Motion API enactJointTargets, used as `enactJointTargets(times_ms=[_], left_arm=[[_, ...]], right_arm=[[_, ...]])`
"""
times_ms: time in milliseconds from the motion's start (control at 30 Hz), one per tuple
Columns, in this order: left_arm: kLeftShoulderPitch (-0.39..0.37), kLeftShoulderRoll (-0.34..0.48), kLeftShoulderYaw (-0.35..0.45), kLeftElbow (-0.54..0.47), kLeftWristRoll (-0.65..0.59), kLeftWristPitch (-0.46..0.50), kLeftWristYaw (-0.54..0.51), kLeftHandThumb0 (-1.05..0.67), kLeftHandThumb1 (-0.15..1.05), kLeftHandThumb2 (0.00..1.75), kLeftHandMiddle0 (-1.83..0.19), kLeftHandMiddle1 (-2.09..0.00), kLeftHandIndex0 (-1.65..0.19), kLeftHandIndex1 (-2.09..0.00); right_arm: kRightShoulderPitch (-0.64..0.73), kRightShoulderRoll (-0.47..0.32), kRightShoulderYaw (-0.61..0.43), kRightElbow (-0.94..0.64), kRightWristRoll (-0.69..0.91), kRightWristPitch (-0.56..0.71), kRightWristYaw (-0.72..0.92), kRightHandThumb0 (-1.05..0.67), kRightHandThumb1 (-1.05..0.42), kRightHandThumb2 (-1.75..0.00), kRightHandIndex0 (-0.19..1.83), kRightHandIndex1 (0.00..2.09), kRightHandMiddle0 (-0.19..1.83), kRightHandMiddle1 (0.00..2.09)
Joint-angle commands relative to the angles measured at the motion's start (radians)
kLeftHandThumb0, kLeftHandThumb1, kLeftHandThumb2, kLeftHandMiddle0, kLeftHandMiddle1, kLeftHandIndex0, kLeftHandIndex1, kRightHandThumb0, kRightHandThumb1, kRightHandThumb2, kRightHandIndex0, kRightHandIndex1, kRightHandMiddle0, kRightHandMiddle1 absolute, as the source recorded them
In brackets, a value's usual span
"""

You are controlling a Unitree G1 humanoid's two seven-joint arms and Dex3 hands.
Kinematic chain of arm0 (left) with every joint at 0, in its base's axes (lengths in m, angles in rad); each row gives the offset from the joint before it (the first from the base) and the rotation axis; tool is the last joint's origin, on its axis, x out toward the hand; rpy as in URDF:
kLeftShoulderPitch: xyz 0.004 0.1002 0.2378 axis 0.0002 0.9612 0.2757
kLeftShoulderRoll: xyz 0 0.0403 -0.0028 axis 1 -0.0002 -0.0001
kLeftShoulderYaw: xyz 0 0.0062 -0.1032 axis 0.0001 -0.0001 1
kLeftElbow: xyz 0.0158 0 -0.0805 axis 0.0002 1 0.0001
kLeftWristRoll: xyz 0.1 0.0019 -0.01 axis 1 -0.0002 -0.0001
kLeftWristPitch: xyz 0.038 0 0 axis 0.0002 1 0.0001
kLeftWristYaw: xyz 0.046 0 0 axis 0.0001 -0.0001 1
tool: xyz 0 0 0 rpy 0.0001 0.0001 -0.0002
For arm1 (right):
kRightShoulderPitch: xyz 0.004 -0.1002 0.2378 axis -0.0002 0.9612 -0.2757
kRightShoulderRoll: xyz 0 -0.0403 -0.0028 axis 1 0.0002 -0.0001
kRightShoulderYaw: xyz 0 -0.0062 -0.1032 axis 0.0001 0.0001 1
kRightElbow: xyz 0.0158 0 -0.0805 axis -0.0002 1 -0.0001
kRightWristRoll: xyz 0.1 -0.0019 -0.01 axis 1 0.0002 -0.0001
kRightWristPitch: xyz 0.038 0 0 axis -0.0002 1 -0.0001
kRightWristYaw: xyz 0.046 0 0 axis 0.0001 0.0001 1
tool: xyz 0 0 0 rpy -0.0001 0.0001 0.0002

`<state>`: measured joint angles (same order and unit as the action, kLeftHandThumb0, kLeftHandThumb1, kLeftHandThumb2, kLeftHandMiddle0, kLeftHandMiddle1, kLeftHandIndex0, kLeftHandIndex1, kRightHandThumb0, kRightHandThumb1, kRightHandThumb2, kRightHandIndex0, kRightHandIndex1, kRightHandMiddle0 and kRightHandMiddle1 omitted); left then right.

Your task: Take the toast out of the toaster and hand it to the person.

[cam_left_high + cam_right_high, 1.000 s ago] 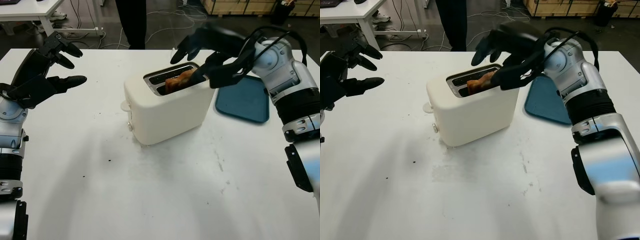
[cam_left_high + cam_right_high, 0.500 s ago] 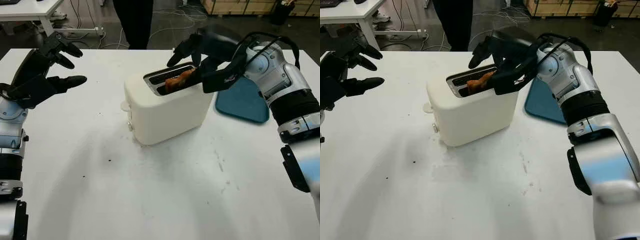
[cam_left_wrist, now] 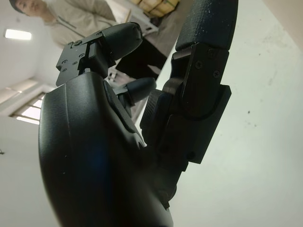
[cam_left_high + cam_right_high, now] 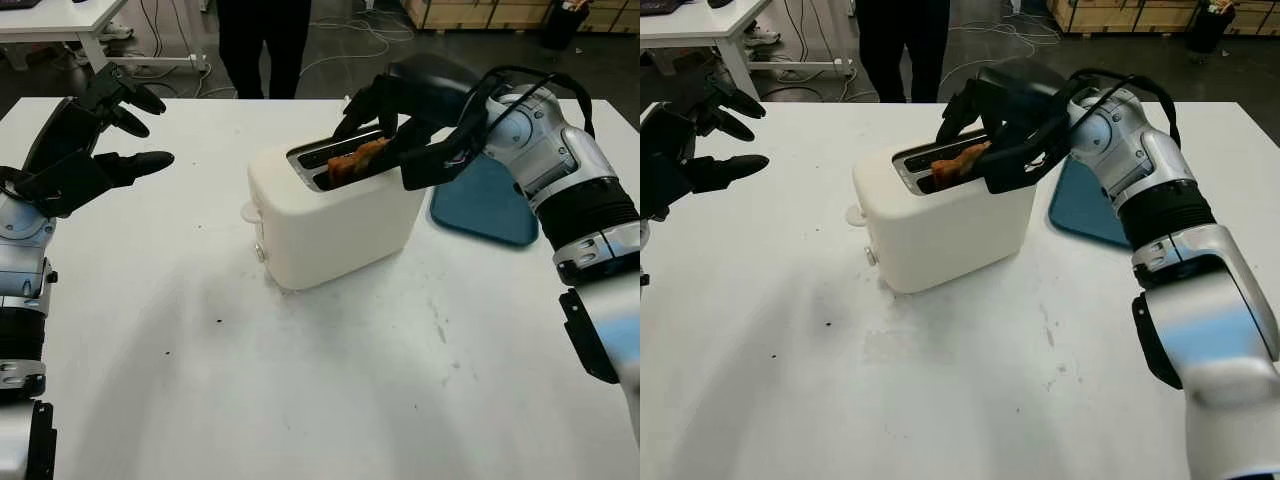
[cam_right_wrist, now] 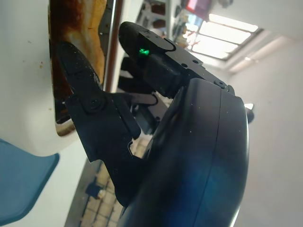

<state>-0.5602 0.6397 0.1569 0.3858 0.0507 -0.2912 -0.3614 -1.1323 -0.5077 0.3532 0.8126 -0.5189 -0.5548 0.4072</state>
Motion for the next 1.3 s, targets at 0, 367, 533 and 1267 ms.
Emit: enactJointTargets(times_ms=[0, 367, 533, 1267], left_arm=[[0.004, -0.001, 0.006, 0.0, -0.007, -0.006, 0.01, -1.05, 0.92, 0.13, 0.0, -1.61, 0.0, -1.5], [0.009, -0.001, 0.01, -0.005, -0.011, 0.004, 0.011, -1.05, 0.92, 0.15, 0.0, -1.61, 0.0, -1.5], [0.008, -0.005, 0.012, -0.001, -0.018, 0.006, 0.009, -1.05, 0.92, 0.13, 0.0, -1.62, 0.0, -1.51], [0.014, -0.004, 0.013, -0.009, -0.015, 0.01, 0.01, -1.05, 0.92, 0.13, 0.0, -1.61, 0.0, -1.51]], right_arm=[[-0.01, 0.016, 0.004, 0.012, 0.016, -0.009, 0.021, -0.41, -0.65, 0.0, 0.85, 0.87, 1.07, 0.02], [-0.011, 0.027, 0.011, 0.008, 0.015, 0.011, 0.079, -0.41, -0.68, 0.0, 0.87, 0.64, 1.06, 0.0], [-0.01, 0.016, 0.01, -0.031, -0.002, 0.022, 0.065, -0.44, -0.67, 0.0, 0.76, 0.77, 1.05, 0.0], [0.024, 0.017, 0.032, -0.064, -0.017, 0.072, 0.109, -0.46, -0.65, 0.0, 0.7, 1.42, 1.06, 0.04]])
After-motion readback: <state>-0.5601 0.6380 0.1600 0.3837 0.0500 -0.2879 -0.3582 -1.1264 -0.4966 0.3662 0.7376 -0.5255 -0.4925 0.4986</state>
